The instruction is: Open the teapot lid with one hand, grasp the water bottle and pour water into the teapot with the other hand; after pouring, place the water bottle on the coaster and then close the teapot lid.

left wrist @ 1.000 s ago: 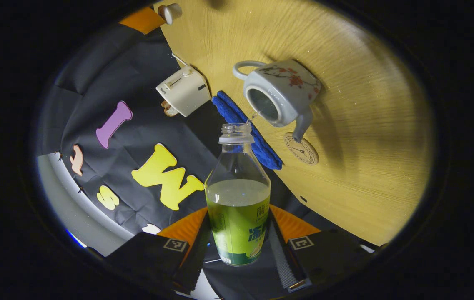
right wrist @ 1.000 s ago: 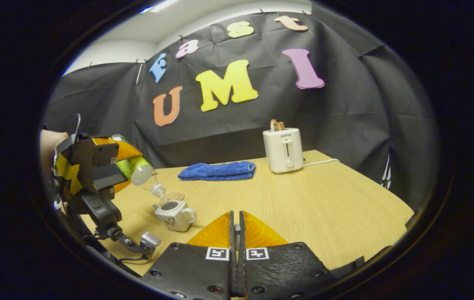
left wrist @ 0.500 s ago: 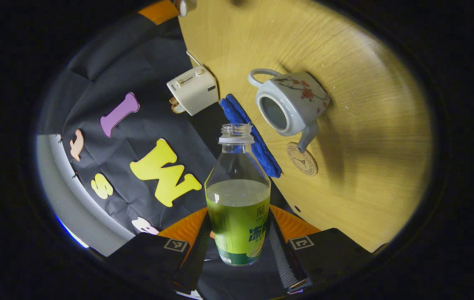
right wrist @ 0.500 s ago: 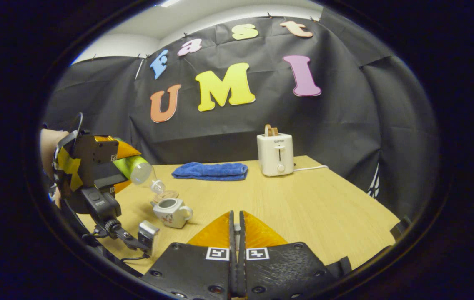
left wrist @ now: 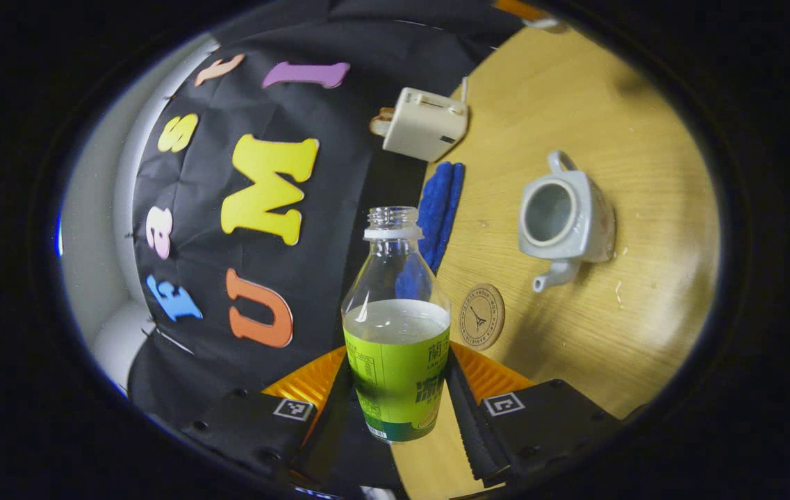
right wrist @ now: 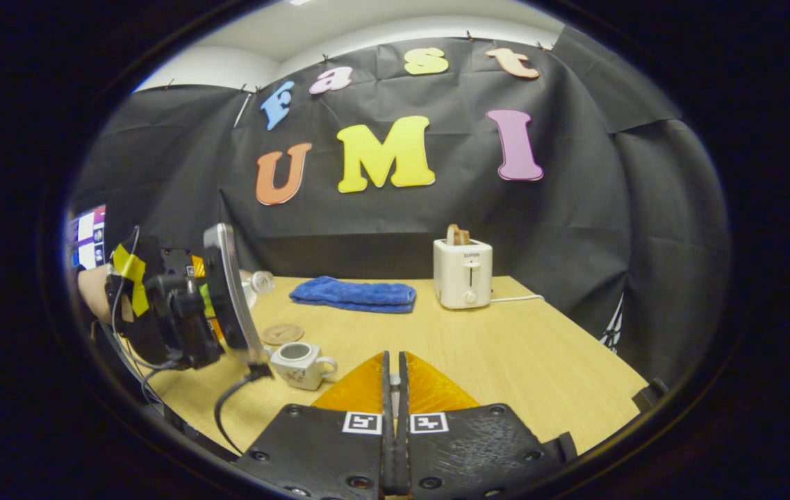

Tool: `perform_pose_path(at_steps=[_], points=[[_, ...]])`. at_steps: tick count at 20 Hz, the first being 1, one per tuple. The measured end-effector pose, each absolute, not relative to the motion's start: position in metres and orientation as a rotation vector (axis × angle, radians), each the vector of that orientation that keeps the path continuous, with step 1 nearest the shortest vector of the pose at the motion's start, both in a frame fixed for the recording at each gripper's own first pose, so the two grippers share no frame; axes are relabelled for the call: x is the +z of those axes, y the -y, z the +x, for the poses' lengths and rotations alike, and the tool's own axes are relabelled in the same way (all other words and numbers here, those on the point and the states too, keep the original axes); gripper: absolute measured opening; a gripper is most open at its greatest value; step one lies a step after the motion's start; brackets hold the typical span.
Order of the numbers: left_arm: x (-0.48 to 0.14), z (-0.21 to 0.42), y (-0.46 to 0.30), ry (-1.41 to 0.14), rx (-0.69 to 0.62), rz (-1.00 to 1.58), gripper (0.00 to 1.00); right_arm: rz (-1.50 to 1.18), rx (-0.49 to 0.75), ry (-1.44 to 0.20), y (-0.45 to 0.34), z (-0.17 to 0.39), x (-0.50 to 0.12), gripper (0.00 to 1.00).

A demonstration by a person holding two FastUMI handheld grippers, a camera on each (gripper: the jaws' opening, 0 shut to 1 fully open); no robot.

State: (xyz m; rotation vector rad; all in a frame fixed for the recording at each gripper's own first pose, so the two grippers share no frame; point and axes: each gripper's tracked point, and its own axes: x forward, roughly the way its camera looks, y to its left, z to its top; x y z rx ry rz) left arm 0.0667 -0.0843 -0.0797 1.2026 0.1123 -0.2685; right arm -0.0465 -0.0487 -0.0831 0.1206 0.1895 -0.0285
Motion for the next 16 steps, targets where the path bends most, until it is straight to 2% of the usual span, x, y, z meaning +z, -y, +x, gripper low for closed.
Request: perform_pose_path(at_steps=[6, 13, 16], points=[[-0.054, 0.093, 0.090, -0.078, -0.242, 0.736, 0.74, 0.125, -0.018, -0.221, 0.045, -0.033, -0.094, 0.00], [-0.062, 0.109, 0.112, -0.113, -0.383, 0.141, 0.75, 0.105, -0.012, -0.235, 0.044, -0.026, -0.098, 0.00], [-0.074, 0.126, 0.114, -0.112, -0.392, -0.020, 0.75, 0.102, -0.012, -0.257, 0.046, -0.027, -0.104, 0.00]])
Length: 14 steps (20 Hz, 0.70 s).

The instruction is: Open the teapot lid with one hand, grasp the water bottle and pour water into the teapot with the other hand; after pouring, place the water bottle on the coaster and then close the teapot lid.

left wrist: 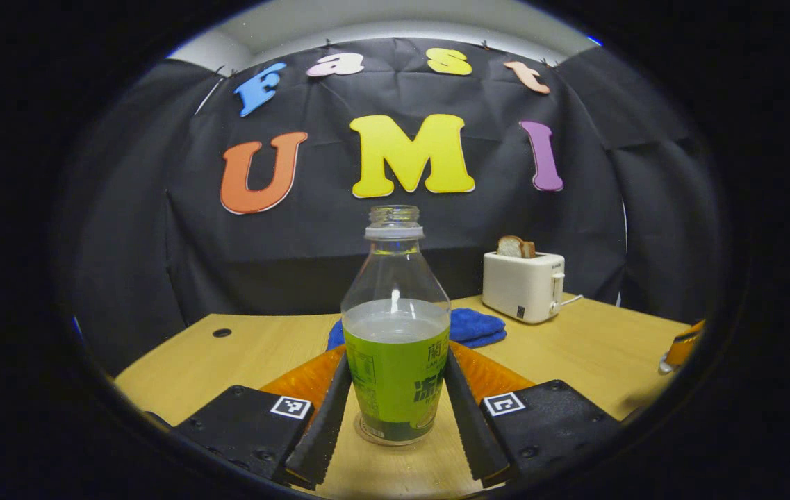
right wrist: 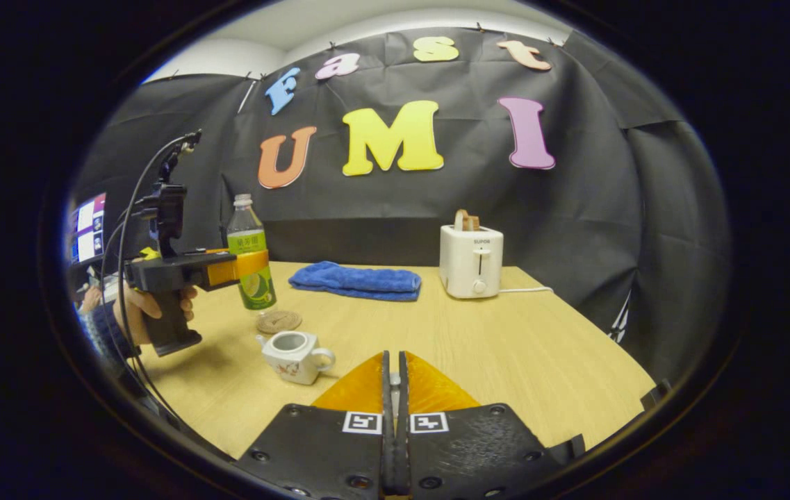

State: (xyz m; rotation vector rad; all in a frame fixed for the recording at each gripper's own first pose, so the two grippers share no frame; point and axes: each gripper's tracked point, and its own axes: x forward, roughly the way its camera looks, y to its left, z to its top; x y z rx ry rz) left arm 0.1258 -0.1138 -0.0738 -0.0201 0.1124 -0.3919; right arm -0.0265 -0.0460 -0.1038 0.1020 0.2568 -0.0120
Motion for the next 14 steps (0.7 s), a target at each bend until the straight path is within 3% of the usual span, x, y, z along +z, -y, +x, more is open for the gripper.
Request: perform_pose_path(at_steps=[3, 14], points=[[-0.095, 0.145, 0.105, -0.152, -0.338, -0.041, 0.76, 0.097, 0.017, -0.235, 0.039, -0.029, -0.094, 0.00], [-0.115, 0.156, 0.112, -0.178, -0.345, 0.025, 0.79, 0.096, 0.093, -0.240, 0.013, -0.022, -0.092, 0.00]])
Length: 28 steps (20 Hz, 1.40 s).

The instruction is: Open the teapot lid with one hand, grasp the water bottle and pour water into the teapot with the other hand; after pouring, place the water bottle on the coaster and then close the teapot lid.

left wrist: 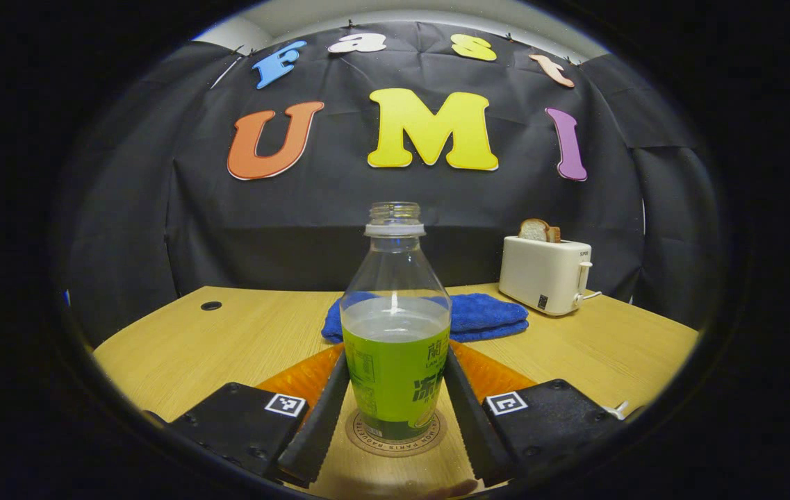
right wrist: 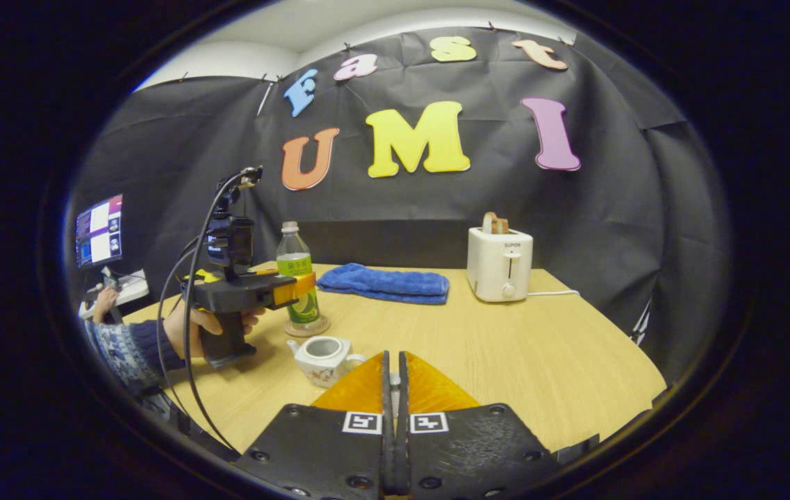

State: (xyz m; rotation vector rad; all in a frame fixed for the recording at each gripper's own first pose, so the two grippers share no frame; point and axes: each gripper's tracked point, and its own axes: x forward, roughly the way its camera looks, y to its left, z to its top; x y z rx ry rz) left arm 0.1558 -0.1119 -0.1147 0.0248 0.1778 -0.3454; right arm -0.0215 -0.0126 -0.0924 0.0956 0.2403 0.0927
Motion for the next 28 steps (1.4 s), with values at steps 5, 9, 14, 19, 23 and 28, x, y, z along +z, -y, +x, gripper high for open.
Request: perform_pose_path(at_steps=[5, 9, 14, 19, 23, 28], points=[[-0.101, 0.150, 0.101, -0.150, -0.323, 0.042, 0.98, 0.083, 0.100, -0.232, 0.004, -0.019, -0.089, 0.00], [-0.088, 0.130, 0.083, -0.123, -0.300, 0.045, 0.99, 0.078, 0.131, -0.221, -0.015, -0.009, -0.084, 0.00], [-0.087, 0.085, 0.031, -0.105, -0.198, 0.041, 1.00, 0.088, 0.194, -0.200, -0.054, 0.020, -0.078, 0.00], [-0.092, 0.044, -0.006, -0.110, -0.122, -0.003, 0.99, 0.114, 0.234, -0.195, -0.079, 0.049, -0.082, 0.00], [-0.092, 0.021, -0.017, -0.111, -0.098, -0.038, 1.00, 0.114, 0.234, -0.198, -0.084, 0.066, -0.092, 0.00], [-0.099, 0.011, -0.012, -0.113, -0.115, -0.022, 0.99, 0.114, 0.246, -0.198, -0.087, 0.071, -0.104, 0.00]])
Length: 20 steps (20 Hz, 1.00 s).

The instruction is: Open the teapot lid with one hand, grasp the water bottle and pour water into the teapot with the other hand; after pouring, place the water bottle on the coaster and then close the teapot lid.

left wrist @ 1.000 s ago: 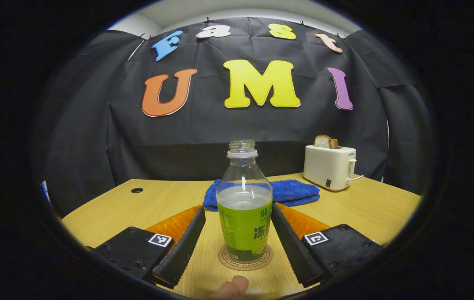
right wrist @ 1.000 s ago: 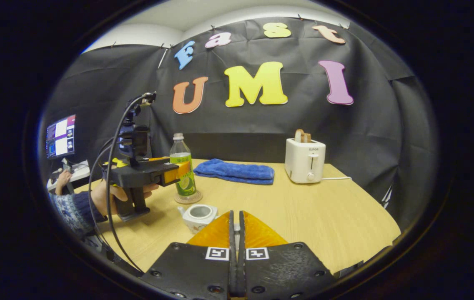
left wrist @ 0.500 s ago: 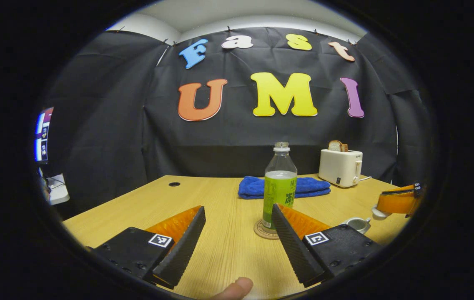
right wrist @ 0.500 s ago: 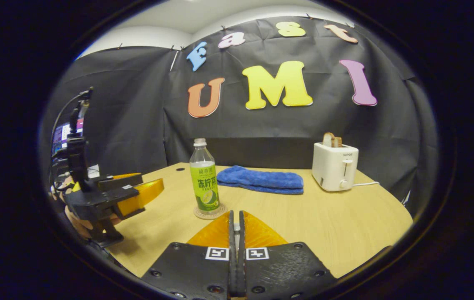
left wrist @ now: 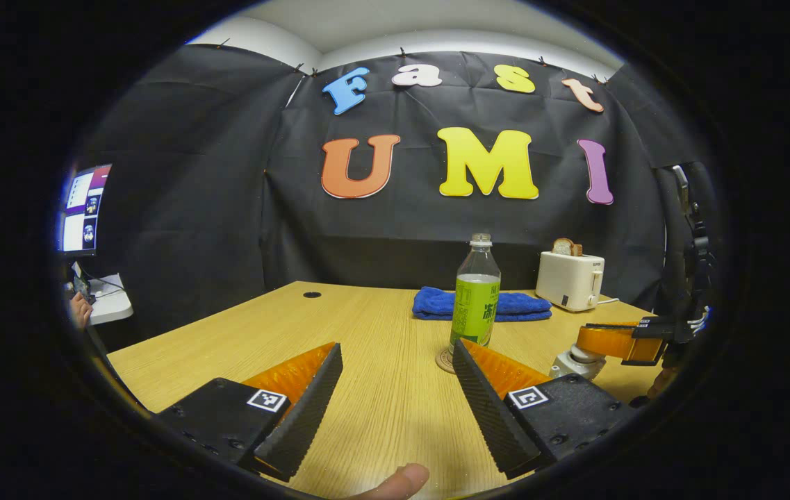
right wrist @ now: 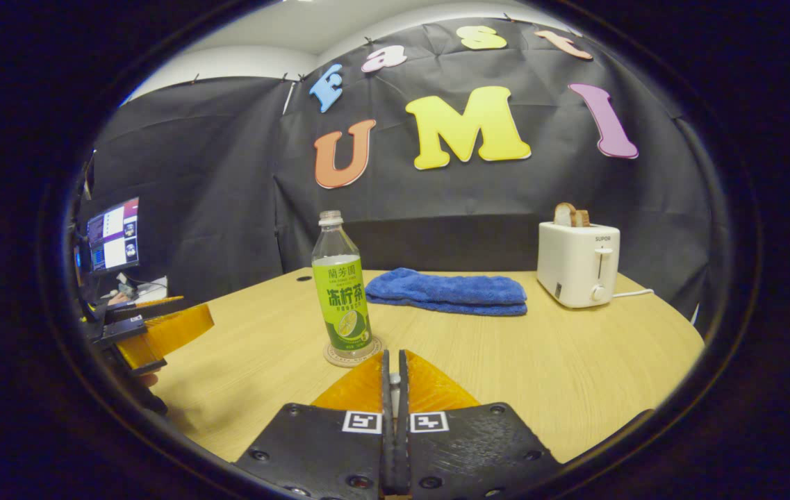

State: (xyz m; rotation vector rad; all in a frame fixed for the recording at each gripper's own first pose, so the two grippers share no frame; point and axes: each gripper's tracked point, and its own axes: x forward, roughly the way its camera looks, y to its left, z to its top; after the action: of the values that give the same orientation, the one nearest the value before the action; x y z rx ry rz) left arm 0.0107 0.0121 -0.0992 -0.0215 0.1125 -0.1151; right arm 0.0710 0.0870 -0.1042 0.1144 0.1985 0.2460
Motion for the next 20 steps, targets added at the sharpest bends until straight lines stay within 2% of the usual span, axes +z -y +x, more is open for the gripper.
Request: perform_pose_path(at_steps=[8, 12, 13, 15, 19, 20], points=[[-0.108, 0.004, -0.009, -0.134, -0.131, -0.012, 0.99, 0.110, 0.242, -0.225, -0.089, 0.069, -0.116, 0.01], [-0.116, -0.002, -0.015, -0.164, -0.121, -0.017, 1.00, 0.069, 0.209, -0.199, -0.086, 0.060, -0.105, 0.10], [-0.118, -0.005, -0.017, -0.172, -0.117, -0.021, 1.00, 0.061, 0.213, -0.179, -0.087, 0.055, -0.098, 0.26], [-0.121, -0.011, -0.023, -0.175, -0.105, -0.016, 0.97, 0.044, 0.191, -0.150, -0.085, 0.043, -0.087, 0.39], [-0.120, -0.029, -0.029, -0.185, -0.095, -0.003, 1.00, 0.027, 0.159, -0.082, -0.077, 0.006, -0.060, 0.58], [-0.116, -0.036, -0.028, -0.177, -0.101, 0.000, 1.00, 0.019, 0.145, -0.060, -0.073, -0.004, -0.053, 0.58]])
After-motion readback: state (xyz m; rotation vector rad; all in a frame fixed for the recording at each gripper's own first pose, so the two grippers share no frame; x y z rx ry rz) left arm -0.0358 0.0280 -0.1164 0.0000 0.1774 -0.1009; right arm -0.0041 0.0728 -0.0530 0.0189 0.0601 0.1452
